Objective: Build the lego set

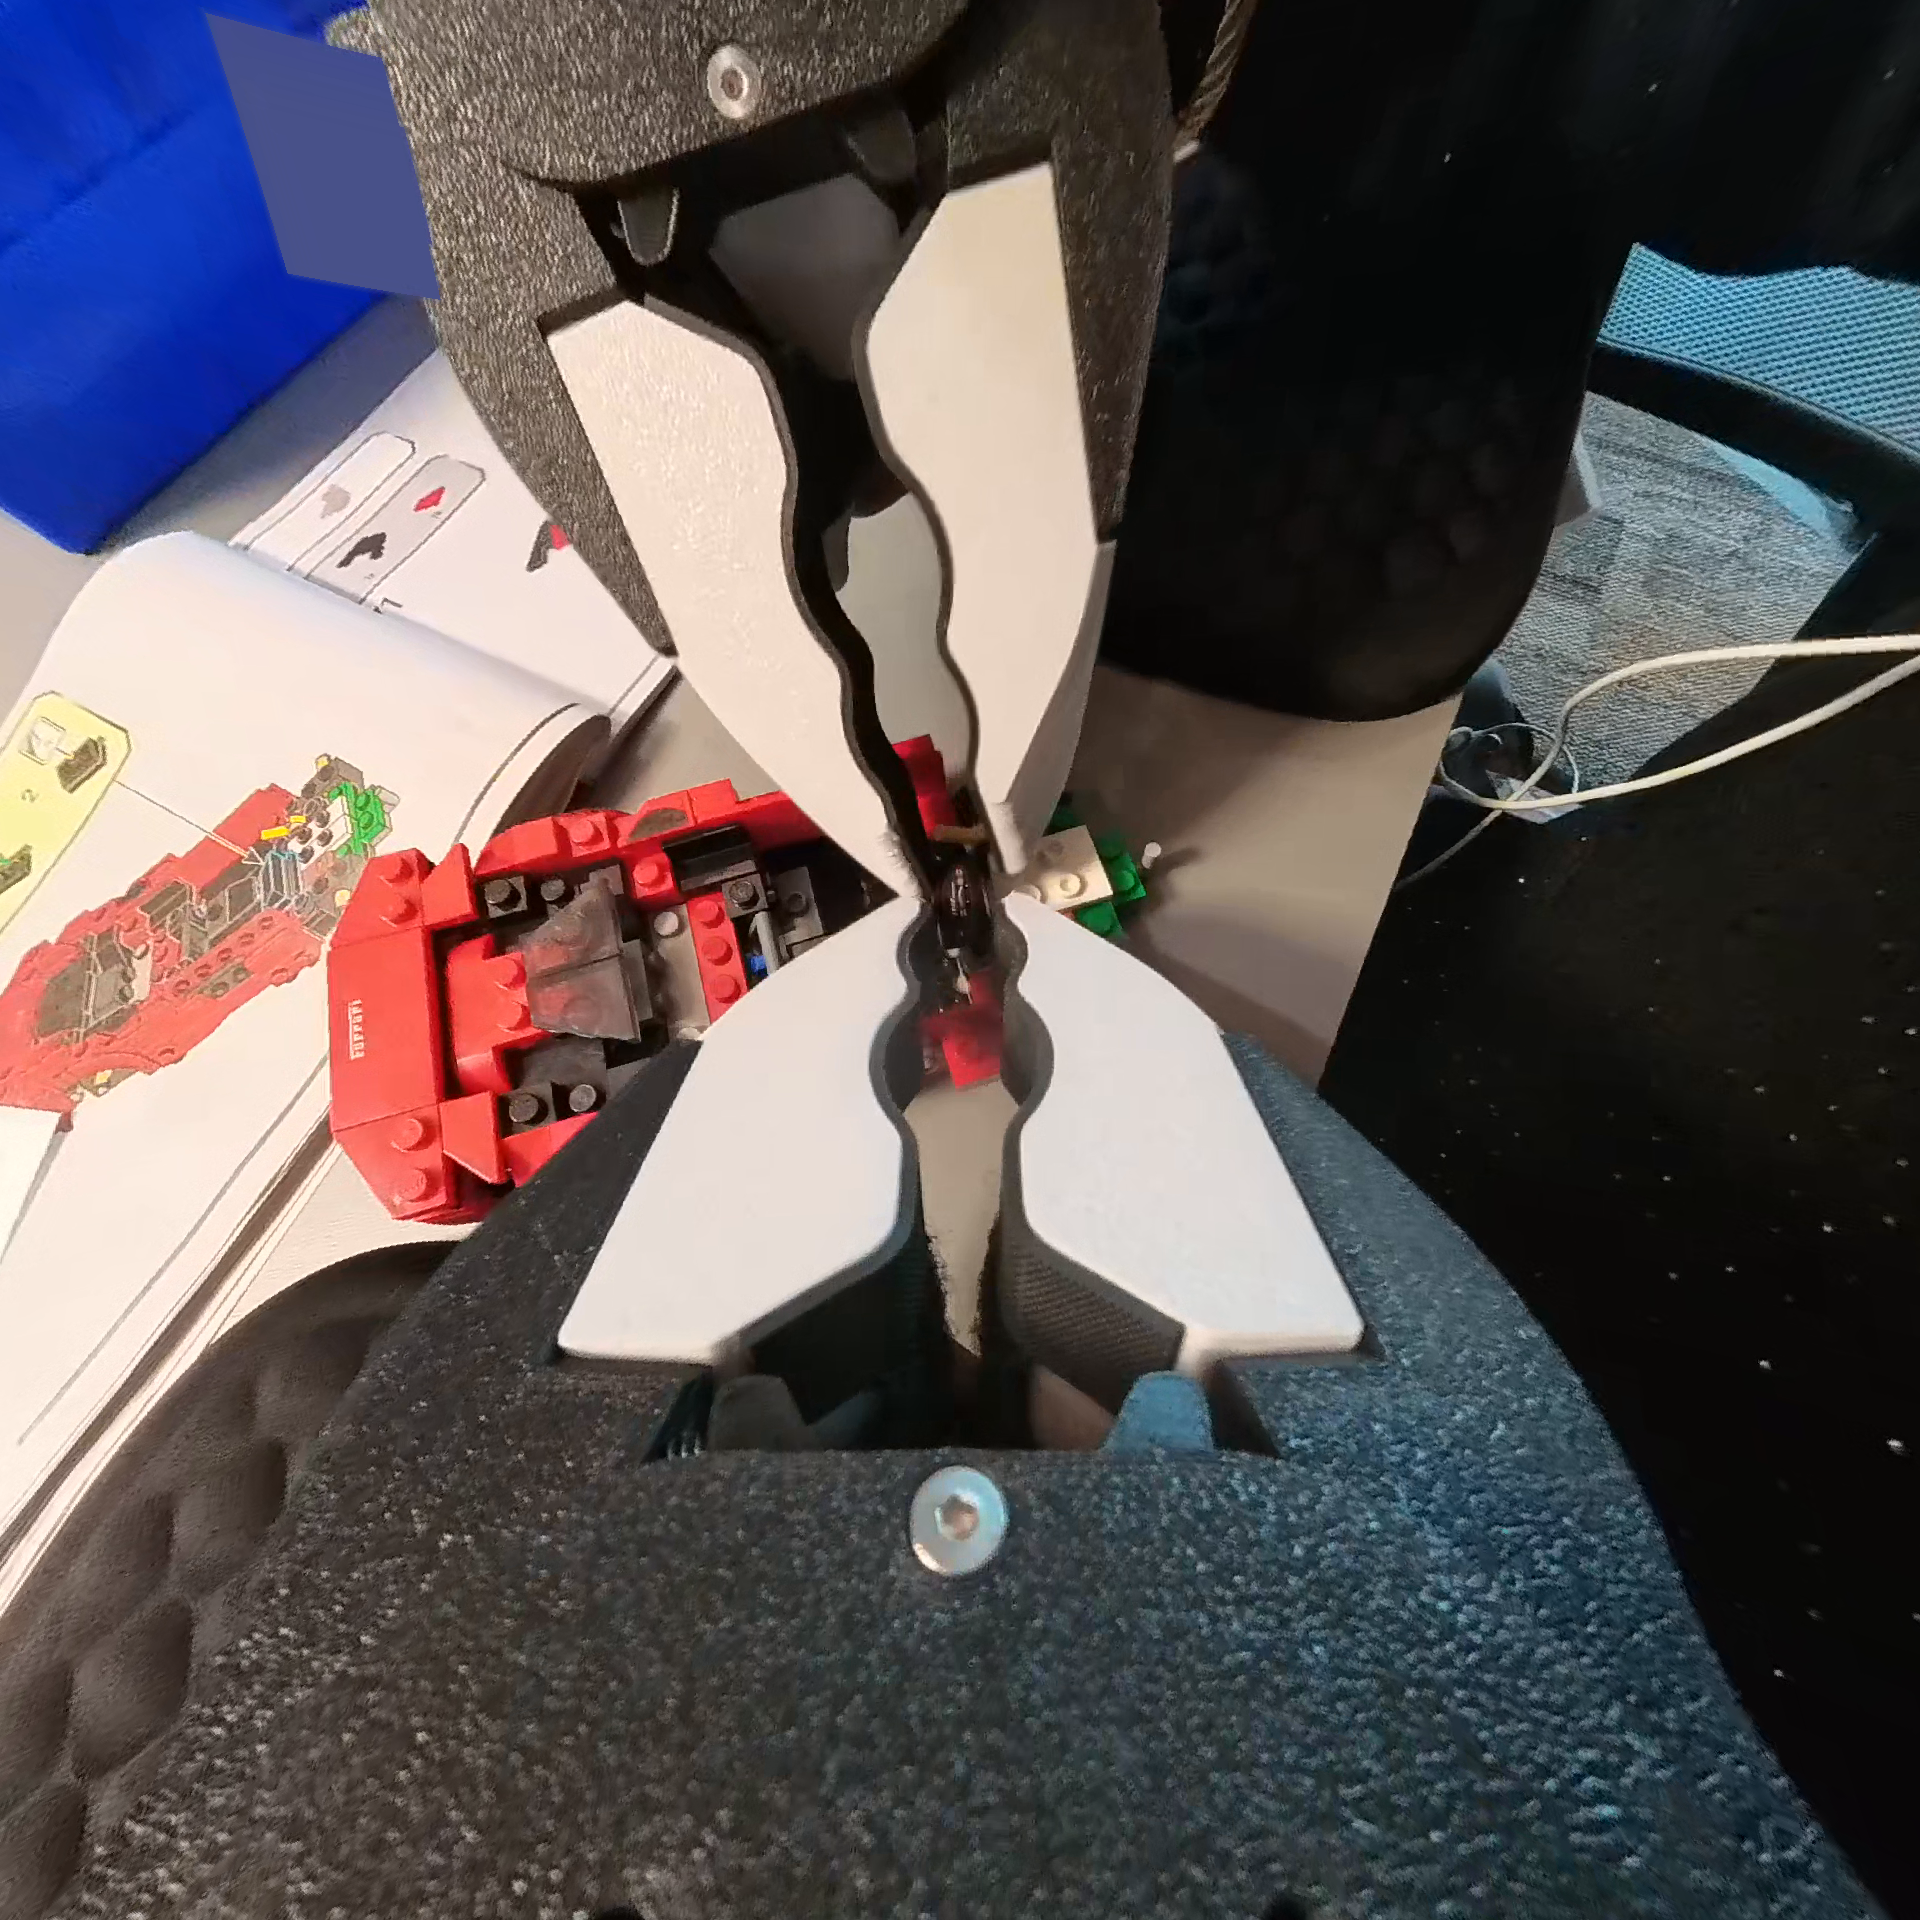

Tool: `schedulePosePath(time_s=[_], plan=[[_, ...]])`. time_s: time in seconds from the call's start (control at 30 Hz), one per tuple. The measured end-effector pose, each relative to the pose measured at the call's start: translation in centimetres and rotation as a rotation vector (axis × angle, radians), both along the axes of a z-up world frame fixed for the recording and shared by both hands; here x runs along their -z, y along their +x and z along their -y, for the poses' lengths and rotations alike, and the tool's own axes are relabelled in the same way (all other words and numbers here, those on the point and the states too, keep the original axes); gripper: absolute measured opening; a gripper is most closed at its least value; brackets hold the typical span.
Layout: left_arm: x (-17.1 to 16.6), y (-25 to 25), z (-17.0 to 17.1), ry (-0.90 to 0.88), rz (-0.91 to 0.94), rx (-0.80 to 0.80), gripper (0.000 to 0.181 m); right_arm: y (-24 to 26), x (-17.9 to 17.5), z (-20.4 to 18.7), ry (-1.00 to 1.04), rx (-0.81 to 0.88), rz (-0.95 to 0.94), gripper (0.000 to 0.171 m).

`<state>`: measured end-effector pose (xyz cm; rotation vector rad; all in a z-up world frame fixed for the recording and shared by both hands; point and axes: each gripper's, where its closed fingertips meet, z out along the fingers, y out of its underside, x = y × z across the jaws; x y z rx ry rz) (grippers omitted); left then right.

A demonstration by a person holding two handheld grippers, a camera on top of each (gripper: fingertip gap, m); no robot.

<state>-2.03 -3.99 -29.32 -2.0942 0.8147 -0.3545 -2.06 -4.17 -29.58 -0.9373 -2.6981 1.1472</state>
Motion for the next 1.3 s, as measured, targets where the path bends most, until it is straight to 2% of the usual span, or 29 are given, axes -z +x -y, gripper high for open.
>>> schedulePosePath(time_s=[0.2, 0.53, 0.87, 1.1, 1.3], plan=[[0.0, 0.0, -0.1, -0.029, -0.019, -0.007, 0.01, 0.1, -1.0, -0.5, -0.013, 0.024, -0.014, 0.012], [0.1, 0.2, -0.1, -0.052, -0.047, -0.006, 0.009, 0.0, -0.2, -0.3, 0.075, 0.013, -0.027, 0.002], [0.4, 0.0, 0.0, -0.065, -0.038, -0.013, 0.008, -0.1, -0.1, -0.3, 0.139, 0.013, -0.01, 0.002], [0.4, -0.1, 0.0, -0.056, -0.06, -0.021, 0.008, -0.2, 0.0, -0.3, 0.207, 0.054, 0.053, 0.009], [0.4, 0.0, 0.1, -0.057, -0.049, -0.017, 0.008, -0.1, 0.1, 0.0, 0.25, 0.034, 0.089, 0.007]])
